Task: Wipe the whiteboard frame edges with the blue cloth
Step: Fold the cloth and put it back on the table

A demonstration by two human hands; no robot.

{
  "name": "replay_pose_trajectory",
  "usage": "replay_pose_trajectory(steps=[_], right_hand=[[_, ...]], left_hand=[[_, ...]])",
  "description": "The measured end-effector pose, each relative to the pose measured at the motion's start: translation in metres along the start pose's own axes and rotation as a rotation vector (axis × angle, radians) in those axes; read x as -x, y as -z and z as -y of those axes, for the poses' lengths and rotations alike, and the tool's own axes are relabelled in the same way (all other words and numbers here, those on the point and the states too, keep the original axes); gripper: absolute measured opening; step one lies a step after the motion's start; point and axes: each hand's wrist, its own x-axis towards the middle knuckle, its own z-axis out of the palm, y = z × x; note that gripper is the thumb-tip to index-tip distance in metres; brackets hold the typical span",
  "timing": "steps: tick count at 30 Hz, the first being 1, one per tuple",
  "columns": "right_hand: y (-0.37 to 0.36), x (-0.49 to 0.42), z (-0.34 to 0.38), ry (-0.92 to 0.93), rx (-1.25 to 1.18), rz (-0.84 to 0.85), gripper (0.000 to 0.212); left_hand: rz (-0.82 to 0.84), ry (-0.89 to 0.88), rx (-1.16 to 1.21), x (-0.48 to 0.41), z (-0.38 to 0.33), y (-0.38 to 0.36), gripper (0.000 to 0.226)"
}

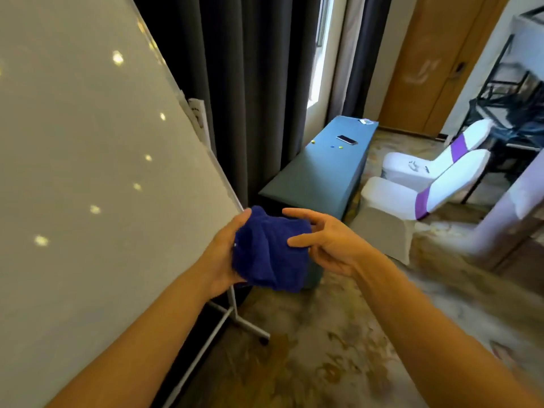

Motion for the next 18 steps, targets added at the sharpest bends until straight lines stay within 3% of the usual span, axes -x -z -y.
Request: replay_pose_trajectory(steps=[3,7,11,18], right_hand=[[0.069,0.012,0.023,0.025,0.019,-0.112,0.059],[0.149,0.005,0.037,0.035,-0.136,-0.331,0.042],[0.212,-0.033,0.031,0.103,-0.114,-0.407,0.026],[0.311,-0.152,0.028,0.187,0.26,-0.636,0.019]], left_hand=[[-0.057,-0.049,-0.15,-0.051,0.033,-0.061,0.055],[-0.053,-0.074,-0.08,-0.113,0.047,-0.107,0.039],[-0.069,-0.203,-0.082,-0.184,0.043,-0.134,0.035],[-0.254,-0.44,-0.323,-0.353,0.055,-0.169,0.018]])
